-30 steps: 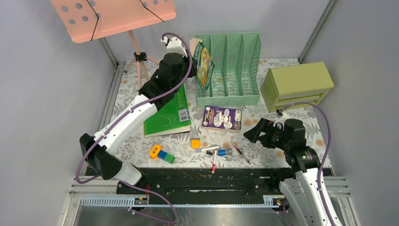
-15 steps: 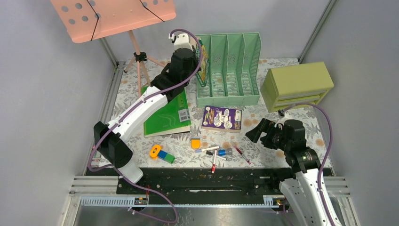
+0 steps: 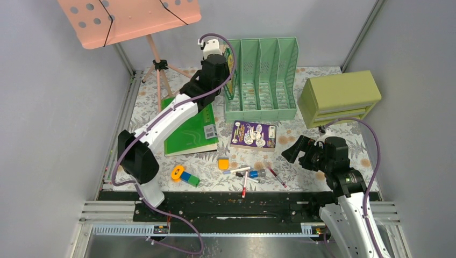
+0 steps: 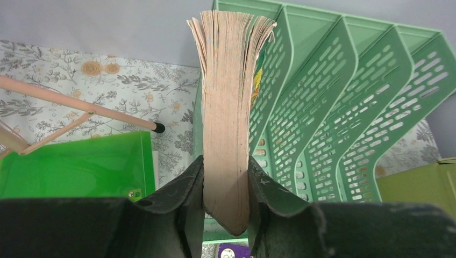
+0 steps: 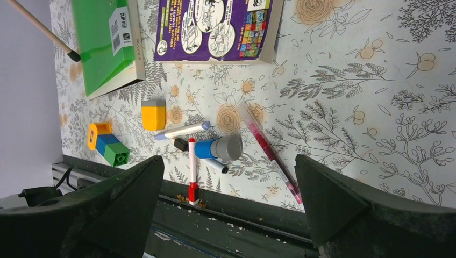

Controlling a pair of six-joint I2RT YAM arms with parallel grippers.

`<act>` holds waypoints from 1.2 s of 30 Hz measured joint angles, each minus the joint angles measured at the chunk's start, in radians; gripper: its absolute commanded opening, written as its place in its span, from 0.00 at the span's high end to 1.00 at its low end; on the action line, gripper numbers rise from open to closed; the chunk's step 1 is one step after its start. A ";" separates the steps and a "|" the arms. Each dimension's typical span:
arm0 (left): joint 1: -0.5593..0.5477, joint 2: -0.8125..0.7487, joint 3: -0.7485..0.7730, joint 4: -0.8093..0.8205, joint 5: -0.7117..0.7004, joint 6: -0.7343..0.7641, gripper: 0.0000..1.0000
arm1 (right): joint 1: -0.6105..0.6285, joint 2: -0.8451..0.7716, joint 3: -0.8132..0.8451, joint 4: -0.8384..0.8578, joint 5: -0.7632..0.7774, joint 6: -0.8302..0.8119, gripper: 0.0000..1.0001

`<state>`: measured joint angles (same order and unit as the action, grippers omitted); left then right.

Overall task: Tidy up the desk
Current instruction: Place the book in the storage box.

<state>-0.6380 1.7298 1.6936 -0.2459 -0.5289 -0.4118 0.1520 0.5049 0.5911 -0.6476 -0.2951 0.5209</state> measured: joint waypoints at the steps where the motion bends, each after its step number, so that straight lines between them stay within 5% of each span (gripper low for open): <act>1: 0.003 0.008 0.000 0.000 -0.001 -0.001 1.00 | 0.000 0.001 0.000 0.000 0.002 0.000 0.01; 36: 0.018 0.216 0.040 0.087 0.001 -0.010 1.00 | 0.000 0.010 0.000 -0.021 0.022 -0.005 0.01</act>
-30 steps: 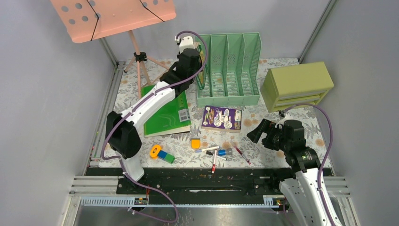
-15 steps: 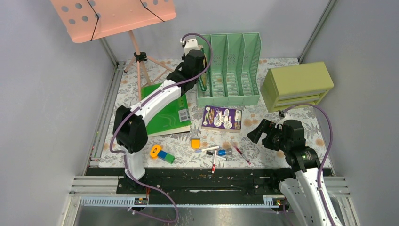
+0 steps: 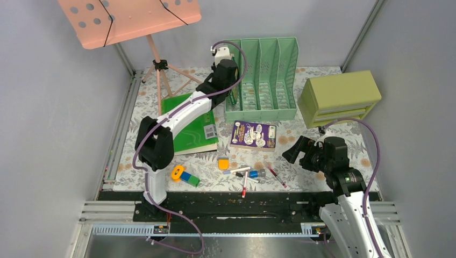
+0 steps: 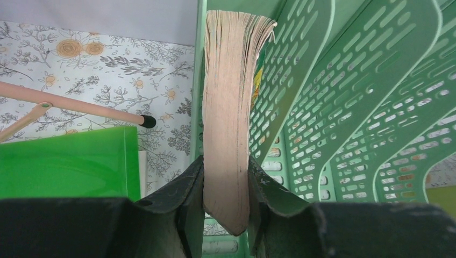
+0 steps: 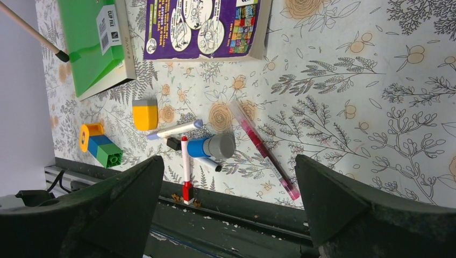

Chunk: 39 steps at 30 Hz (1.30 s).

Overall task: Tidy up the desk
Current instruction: Place the book in the storage box.

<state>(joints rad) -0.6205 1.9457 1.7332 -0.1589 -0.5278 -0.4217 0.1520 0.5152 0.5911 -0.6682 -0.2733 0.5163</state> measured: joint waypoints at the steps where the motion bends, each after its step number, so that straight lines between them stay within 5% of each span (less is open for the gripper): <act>1: 0.000 0.004 0.000 0.005 -0.003 0.004 1.00 | 0.000 0.000 0.000 0.000 0.000 0.000 0.01; 17: 0.001 0.036 -0.012 0.057 -0.053 0.060 0.95 | 0.000 0.000 0.000 0.000 0.000 0.000 0.01; 25: 0.010 0.036 -0.027 0.057 -0.053 0.052 0.57 | 0.000 0.003 0.000 0.000 0.000 0.000 0.01; 31: 0.032 0.036 -0.027 0.100 -0.056 0.036 0.42 | 0.000 0.003 0.000 0.000 0.000 0.000 0.01; 39: 0.047 0.035 -0.027 0.109 -0.056 0.028 0.34 | 0.000 0.002 0.000 0.000 0.000 0.001 0.00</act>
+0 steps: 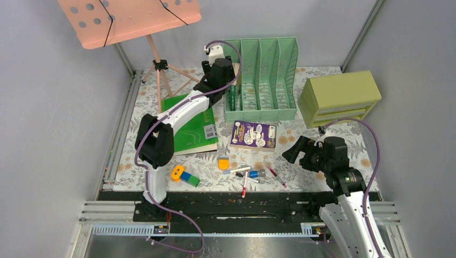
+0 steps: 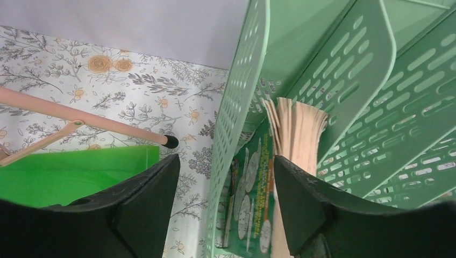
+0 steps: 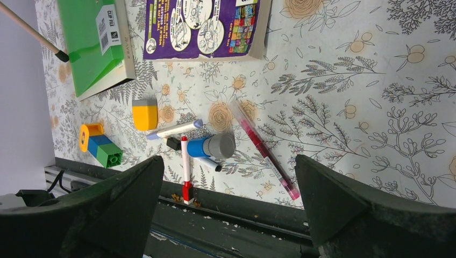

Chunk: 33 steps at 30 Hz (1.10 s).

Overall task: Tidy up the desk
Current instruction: Place the book in the storage box.

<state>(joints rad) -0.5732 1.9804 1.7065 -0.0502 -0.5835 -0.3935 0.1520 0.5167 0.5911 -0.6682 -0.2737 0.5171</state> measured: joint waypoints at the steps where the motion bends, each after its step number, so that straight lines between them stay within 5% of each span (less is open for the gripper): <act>1: 0.000 -0.001 0.000 0.000 0.000 0.000 0.33 | 0.000 0.000 0.000 0.000 0.000 0.000 0.01; 14: -0.001 -0.235 -0.119 0.025 0.064 0.030 0.02 | 0.000 0.000 0.000 0.000 0.000 0.001 0.00; 33: -0.001 -0.620 -0.633 -0.085 0.258 0.030 0.01 | 0.000 0.043 -0.093 0.078 -0.032 0.086 0.01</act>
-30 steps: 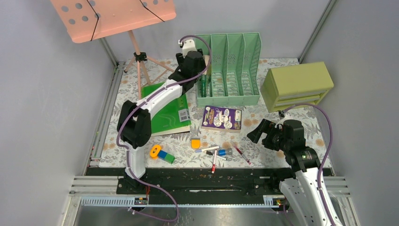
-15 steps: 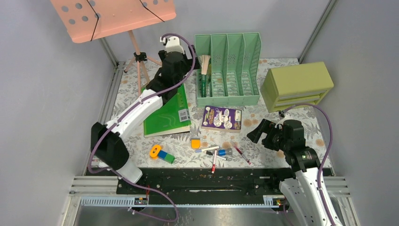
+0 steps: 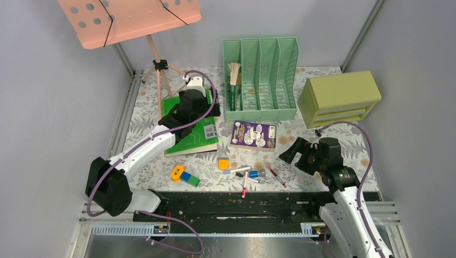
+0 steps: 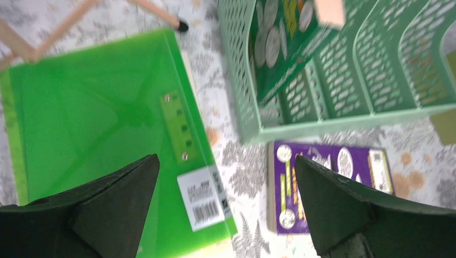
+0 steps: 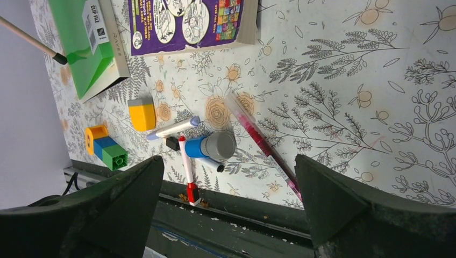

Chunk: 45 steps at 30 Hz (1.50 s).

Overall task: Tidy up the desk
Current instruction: Place the book in the storage box, then pick up the book from the center of the board.

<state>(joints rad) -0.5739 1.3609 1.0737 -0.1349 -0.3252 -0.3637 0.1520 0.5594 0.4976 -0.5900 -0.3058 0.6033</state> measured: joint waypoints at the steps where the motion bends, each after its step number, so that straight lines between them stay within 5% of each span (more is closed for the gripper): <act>1: 0.000 -0.005 -0.019 -0.011 0.015 -0.008 0.01 | 0.000 0.002 -0.006 0.005 -0.001 0.005 0.01; 9: 0.000 -0.001 -0.080 -0.137 0.157 -0.092 0.02 | 0.000 0.024 -0.031 0.048 -0.002 0.029 0.01; 17: 0.000 0.212 -0.031 -0.223 0.399 -0.143 0.07 | 0.000 0.078 -0.050 0.078 0.019 0.030 0.01; 30: 0.000 0.252 -0.114 0.007 0.647 -0.307 0.16 | 0.000 0.345 0.006 0.153 0.008 -0.006 0.00; 45: 0.002 0.413 -0.167 0.189 0.668 -0.445 0.39 | -0.002 0.700 0.014 0.425 -0.087 0.008 0.01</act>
<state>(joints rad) -0.5720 1.7741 0.9070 0.0544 0.3431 -0.8089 0.1497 1.2591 0.5117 -0.1646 -0.3927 0.6113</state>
